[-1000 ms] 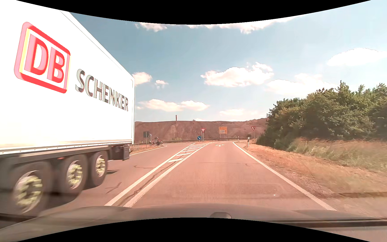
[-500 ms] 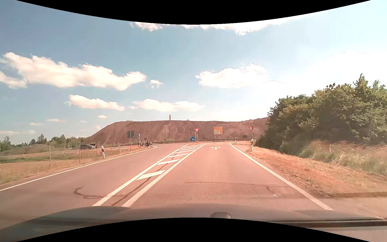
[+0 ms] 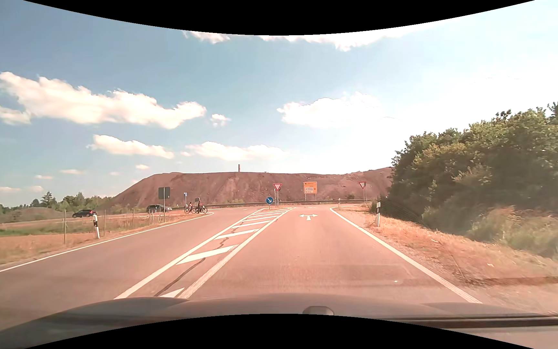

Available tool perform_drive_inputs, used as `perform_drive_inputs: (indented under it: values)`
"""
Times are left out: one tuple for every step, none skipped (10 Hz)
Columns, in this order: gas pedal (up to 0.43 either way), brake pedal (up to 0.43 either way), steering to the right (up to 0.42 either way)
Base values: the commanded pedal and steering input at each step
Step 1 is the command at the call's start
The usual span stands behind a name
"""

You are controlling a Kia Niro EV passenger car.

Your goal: Follow the waypoints while adhering to traffic rules and regulations

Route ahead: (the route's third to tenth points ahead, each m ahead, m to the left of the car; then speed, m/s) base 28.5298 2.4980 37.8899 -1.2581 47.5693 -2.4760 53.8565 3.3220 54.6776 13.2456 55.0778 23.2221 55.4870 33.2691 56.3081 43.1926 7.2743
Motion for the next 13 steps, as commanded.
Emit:
perform_drive_inputs:
  values:
    - [0.087,0.0,0.014]
    - [0.087,0.0,0.011]
    - [0.087,0.0,0.007]
    - [0.079,0.0,0.005]
    - [0.079,0.0,0.003]
    - [0.079,0.0,0.001]
    - [0.079,0.0,0.001]
    - [0.079,0.0,0.001]
    - [0.079,0.0,0.004]
    - [0.039,0.0,0.007]
    - [0.028,0.0,0.007]
    - [0.02,0.0,0.009]
    - [0.02,0.0,0.01]
